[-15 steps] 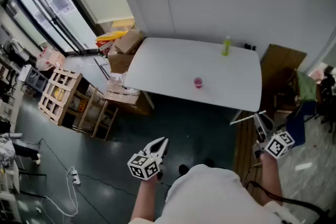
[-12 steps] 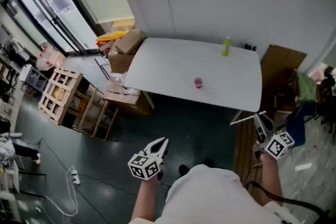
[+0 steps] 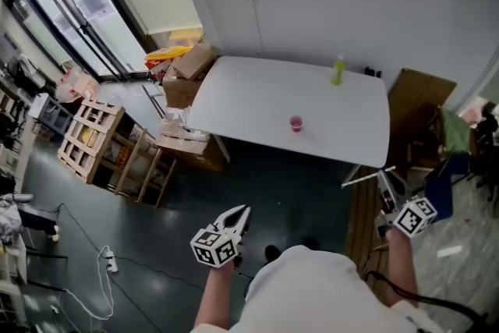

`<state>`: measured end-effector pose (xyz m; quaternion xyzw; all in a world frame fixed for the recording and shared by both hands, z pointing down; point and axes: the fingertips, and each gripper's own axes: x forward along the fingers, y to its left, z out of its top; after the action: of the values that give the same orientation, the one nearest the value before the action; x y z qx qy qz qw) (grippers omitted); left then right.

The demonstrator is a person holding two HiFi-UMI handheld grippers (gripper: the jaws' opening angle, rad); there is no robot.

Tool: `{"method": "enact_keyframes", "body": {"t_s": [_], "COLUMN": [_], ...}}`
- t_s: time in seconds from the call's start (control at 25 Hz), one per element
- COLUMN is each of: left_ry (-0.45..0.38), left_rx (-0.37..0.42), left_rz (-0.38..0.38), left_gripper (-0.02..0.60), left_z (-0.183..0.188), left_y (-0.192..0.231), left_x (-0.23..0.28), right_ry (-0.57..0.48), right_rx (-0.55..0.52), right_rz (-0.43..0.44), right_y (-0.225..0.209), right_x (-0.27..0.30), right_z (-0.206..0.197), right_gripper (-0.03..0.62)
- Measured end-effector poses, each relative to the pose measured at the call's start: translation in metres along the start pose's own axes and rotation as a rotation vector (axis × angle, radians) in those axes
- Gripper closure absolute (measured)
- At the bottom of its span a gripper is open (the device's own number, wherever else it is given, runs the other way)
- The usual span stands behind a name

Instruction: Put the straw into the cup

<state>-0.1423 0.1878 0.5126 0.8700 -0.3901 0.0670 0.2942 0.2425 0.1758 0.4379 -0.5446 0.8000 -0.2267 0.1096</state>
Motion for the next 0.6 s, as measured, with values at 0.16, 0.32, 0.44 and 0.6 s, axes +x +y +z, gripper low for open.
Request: {"method": "enact_keyframes", "body": {"t_s": [0.16,0.32,0.44,0.6], "left_ry": [0.001,0.003,0.006,0.004], "left_rx": [-0.004,-0.007,-0.009,-0.019], "left_rz": [0.002,0.004,0.009,0.030], "left_gripper": [0.580,0.579,0.580,0.580], "left_z": [0.000,-0.004,-0.010,-0.014], "left_y": [-0.003,-0.008,-0.012,-0.014], "left_x": [-0.002,0.001,0.004,0.010], "right_ry": [0.003,0.008,0.004,0.017], "right_rx": [0.021,0.028,0.034,0.042], "right_rz": [0.014,0.020,0.017,0.031], "right_y": [0.003,0.000,-0.013,-0.018], "right_x": [-0.001,-0.003,-0.006,-0.005], "right_z": [0.000,-0.002,-0.004,-0.001], "right_gripper": [0.546,0.546,0.546,0.546]}}
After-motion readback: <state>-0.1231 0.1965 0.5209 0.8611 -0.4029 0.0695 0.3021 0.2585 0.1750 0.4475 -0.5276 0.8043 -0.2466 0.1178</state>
